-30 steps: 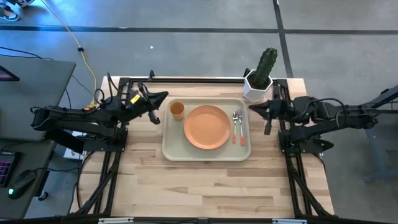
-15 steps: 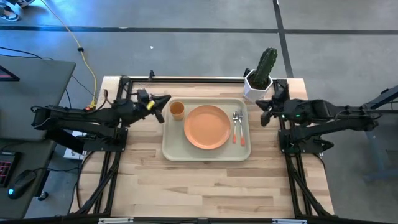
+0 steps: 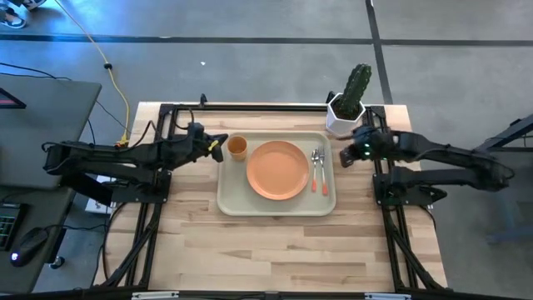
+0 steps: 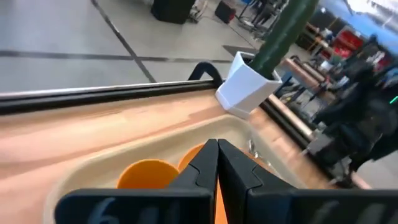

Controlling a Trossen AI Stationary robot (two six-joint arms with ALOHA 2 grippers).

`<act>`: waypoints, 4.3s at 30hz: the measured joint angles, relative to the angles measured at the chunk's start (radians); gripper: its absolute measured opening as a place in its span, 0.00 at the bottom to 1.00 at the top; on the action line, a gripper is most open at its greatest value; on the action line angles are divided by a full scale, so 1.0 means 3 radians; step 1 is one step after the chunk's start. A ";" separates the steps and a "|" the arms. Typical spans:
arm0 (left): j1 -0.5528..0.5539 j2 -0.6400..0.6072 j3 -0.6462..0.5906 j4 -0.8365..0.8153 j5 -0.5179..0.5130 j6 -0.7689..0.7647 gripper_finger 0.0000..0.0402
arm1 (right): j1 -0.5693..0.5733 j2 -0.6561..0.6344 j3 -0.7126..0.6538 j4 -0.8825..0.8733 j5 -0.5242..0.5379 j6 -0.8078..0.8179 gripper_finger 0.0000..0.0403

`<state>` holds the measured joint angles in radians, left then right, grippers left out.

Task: Pick and place plate/cup/fork/spoon on tray
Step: Adjust the light brown tray, then return to Home Position

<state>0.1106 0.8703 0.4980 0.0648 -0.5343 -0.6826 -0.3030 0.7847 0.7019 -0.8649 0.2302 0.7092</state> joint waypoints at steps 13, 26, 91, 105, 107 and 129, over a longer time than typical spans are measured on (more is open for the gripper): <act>-0.0074 -0.0065 0.0479 -0.0046 0.0116 0.0178 0.00 | -0.0384 0.2041 0.0465 0.1953 -0.0574 -0.0647 0.00; -0.0184 -0.0062 0.0790 -0.0101 0.0083 0.0367 0.00 | -0.0541 0.3823 0.2186 0.1487 -0.0421 -0.1335 0.00; -0.0243 -0.0351 0.0786 -0.0942 0.0394 0.1888 0.00 | 0.0279 0.0093 -0.0258 0.2895 -0.1356 -0.2487 0.00; -0.0348 -0.1072 -0.0322 0.0258 0.0714 0.2256 0.00 | 0.0280 -0.1397 -0.0759 0.2678 -0.1603 -0.2211 0.00; -0.0349 -0.1118 -0.0468 0.0236 0.0693 0.1992 0.00 | 0.0278 -0.1479 -0.0865 0.2662 -0.1511 -0.2191 0.00; -0.0425 -0.1718 -0.0615 -0.1152 0.0705 0.1685 0.00 | 0.0278 -0.2018 -0.1107 0.2137 -0.1515 -0.2215 0.00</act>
<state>-0.0170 0.3550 0.3134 -0.2808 -0.3226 -0.1769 -0.2197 0.1793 0.3699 -0.2237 -0.2244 0.0448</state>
